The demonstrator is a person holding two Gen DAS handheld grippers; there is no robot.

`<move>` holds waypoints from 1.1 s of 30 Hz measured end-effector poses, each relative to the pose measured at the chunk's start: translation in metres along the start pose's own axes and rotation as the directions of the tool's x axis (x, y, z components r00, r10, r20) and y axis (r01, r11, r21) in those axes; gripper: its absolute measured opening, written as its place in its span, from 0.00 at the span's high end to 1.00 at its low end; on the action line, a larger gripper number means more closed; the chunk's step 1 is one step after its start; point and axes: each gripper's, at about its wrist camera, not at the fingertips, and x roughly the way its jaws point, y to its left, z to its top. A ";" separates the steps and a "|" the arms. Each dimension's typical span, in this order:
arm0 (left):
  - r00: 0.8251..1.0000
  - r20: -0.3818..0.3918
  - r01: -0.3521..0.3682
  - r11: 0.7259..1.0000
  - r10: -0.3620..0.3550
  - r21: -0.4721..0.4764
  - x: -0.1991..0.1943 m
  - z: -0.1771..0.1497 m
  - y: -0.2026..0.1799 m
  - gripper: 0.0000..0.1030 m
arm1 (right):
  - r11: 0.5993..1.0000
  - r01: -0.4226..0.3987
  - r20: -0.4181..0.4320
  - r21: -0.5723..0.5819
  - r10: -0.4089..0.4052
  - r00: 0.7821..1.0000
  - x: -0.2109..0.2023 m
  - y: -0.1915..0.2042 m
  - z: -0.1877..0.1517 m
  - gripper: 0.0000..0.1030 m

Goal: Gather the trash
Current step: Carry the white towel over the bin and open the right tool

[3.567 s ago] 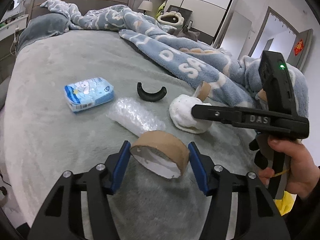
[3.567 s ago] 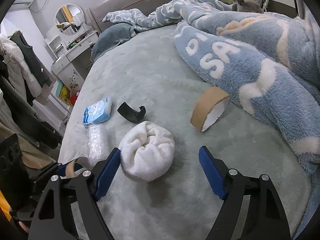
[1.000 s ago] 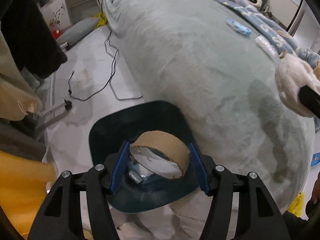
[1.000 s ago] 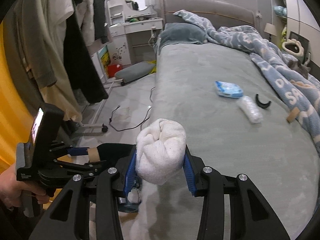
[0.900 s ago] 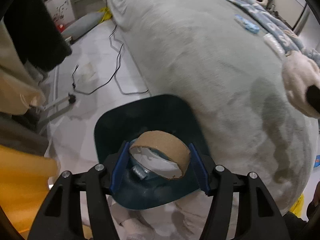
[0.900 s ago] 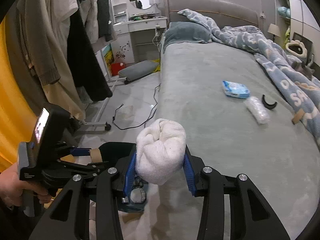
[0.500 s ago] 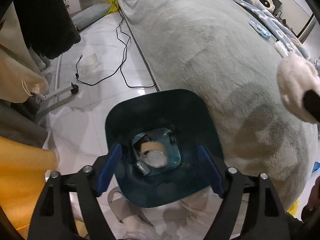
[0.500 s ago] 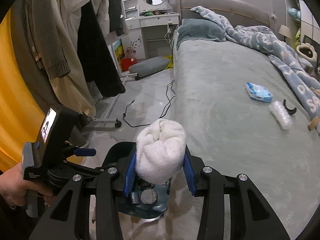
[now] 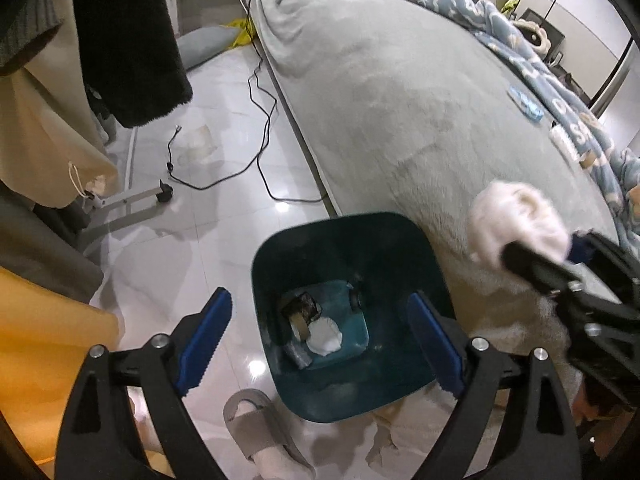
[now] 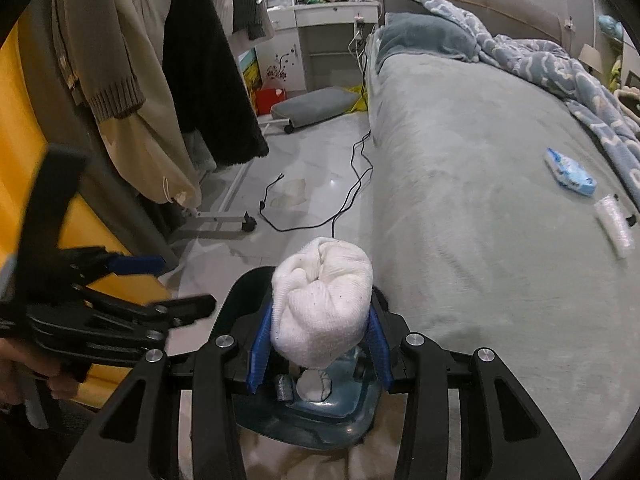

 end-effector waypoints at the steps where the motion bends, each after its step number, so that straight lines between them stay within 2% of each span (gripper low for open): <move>1: 1.000 0.011 0.003 1.000 -0.003 0.001 -0.003 0.001 0.002 0.12 | 1.000 0.000 -0.005 0.002 0.000 1.000 0.003 0.001 0.000 0.58; 9: 0.996 0.082 0.028 0.999 -0.030 0.025 -0.020 0.002 0.007 0.12 | 1.000 0.004 -0.069 0.018 -0.003 0.998 0.037 0.009 -0.004 0.58; 21: 0.983 0.173 0.051 0.995 -0.066 0.086 -0.042 0.003 0.003 0.23 | 1.000 0.005 -0.179 0.023 0.000 0.984 0.081 0.017 -0.020 0.58; 29: 0.947 0.297 0.078 0.983 -0.125 0.165 -0.070 0.005 -0.014 0.33 | 0.999 0.009 -0.243 0.031 -0.001 0.970 0.102 0.019 -0.031 0.58; 31: 0.940 0.312 0.083 0.980 -0.137 0.180 -0.074 0.005 -0.018 0.33 | 0.999 0.005 -0.248 0.039 0.005 0.969 0.102 0.018 -0.032 0.45; 33: 0.934 0.327 0.082 0.977 -0.144 0.195 -0.078 0.005 -0.022 0.33 | 0.999 -0.002 -0.241 0.035 0.010 0.970 0.099 0.019 -0.032 0.41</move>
